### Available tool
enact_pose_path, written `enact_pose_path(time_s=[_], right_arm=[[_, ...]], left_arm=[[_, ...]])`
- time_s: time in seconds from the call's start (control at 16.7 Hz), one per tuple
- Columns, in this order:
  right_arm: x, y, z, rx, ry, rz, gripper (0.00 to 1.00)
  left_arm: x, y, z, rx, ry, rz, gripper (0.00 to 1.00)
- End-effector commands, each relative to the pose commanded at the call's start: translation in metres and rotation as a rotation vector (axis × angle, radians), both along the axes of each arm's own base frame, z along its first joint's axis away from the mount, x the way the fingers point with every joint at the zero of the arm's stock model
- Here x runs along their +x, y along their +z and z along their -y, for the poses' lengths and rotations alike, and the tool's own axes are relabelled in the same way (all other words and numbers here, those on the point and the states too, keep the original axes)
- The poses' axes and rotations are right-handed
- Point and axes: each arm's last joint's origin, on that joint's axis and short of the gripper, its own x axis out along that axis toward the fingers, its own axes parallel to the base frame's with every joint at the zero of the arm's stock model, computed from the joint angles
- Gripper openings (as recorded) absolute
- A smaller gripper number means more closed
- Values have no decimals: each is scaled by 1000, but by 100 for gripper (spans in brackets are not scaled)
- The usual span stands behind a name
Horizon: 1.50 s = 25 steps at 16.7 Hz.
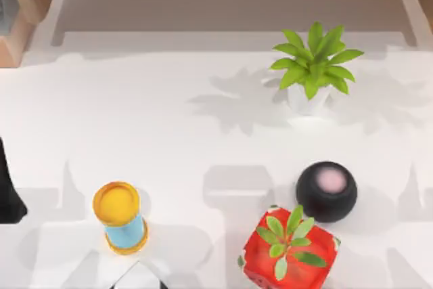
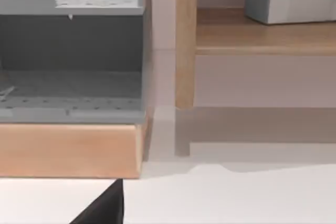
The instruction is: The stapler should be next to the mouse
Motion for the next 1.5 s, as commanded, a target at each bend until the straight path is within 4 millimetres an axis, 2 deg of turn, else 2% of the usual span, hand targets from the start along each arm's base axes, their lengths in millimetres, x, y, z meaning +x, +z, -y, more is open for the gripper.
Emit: enact_pose_path(time_s=[0.18, 0.36, 0.66, 0.9, 1.08, 1.26, 1.5], right_arm=[[0, 0, 0, 0, 0, 0, 100], [0, 0, 0, 0, 0, 0, 100], [0, 0, 0, 0, 0, 0, 100], [0, 0, 0, 0, 0, 0, 100], [0, 0, 0, 0, 0, 0, 100], [0, 0, 0, 0, 0, 0, 100], [0, 0, 0, 0, 0, 0, 100]], left_arm=[[0, 1, 0, -4, 4, -16, 100], [3, 7, -3, -35, 30, -138, 100], [18, 12, -11, -144, 122, -595, 100], [37, 6, -21, -256, 234, -1048, 100], [51, 2, -29, -330, 317, -1318, 100], [62, 2, -36, -380, 379, -1478, 100], [67, 3, -39, -401, 406, -1534, 100]])
